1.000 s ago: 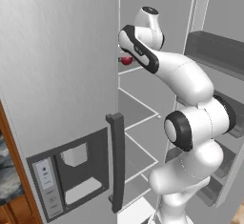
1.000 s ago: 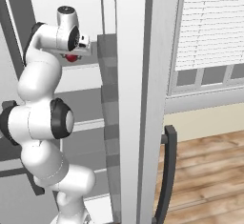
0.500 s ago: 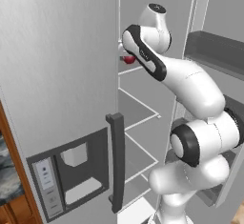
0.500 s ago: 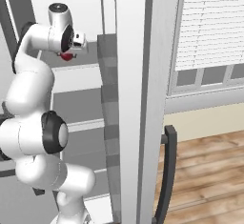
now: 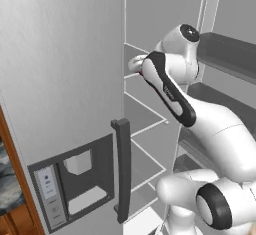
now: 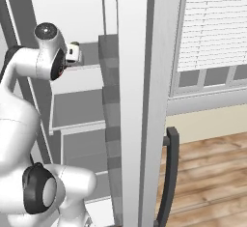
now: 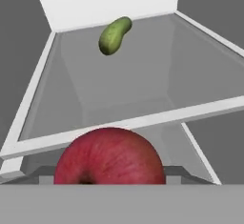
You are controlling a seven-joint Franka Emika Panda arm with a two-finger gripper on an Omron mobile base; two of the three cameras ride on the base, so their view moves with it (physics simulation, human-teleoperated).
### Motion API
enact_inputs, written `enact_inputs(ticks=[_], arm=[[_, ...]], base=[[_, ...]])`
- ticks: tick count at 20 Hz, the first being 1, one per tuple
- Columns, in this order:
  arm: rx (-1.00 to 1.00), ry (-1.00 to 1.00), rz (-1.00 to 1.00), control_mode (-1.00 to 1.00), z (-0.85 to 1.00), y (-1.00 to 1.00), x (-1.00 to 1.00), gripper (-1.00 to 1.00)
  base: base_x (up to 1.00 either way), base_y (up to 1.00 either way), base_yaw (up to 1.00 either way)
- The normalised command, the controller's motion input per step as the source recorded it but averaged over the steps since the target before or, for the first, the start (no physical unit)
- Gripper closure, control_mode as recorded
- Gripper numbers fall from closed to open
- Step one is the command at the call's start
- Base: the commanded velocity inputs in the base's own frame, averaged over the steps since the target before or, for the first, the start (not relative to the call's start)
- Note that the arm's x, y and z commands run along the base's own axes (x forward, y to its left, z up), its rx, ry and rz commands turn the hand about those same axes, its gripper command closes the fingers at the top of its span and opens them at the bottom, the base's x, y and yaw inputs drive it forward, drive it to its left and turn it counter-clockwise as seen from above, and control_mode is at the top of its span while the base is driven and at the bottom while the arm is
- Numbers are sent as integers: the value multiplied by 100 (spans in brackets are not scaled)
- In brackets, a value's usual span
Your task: Pick up the banana and apple from the fridge and place one fruit on each plate on the dining counter.
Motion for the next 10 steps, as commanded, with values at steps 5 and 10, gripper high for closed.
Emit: enact_inputs(ticks=[5, 10], arm=[[6, -1, -8, -100, 25, -10, -100, 100], [0, -1, -18, -100, 13, -27, -100, 100]], base=[[0, 0, 0], [0, 0, 0]])
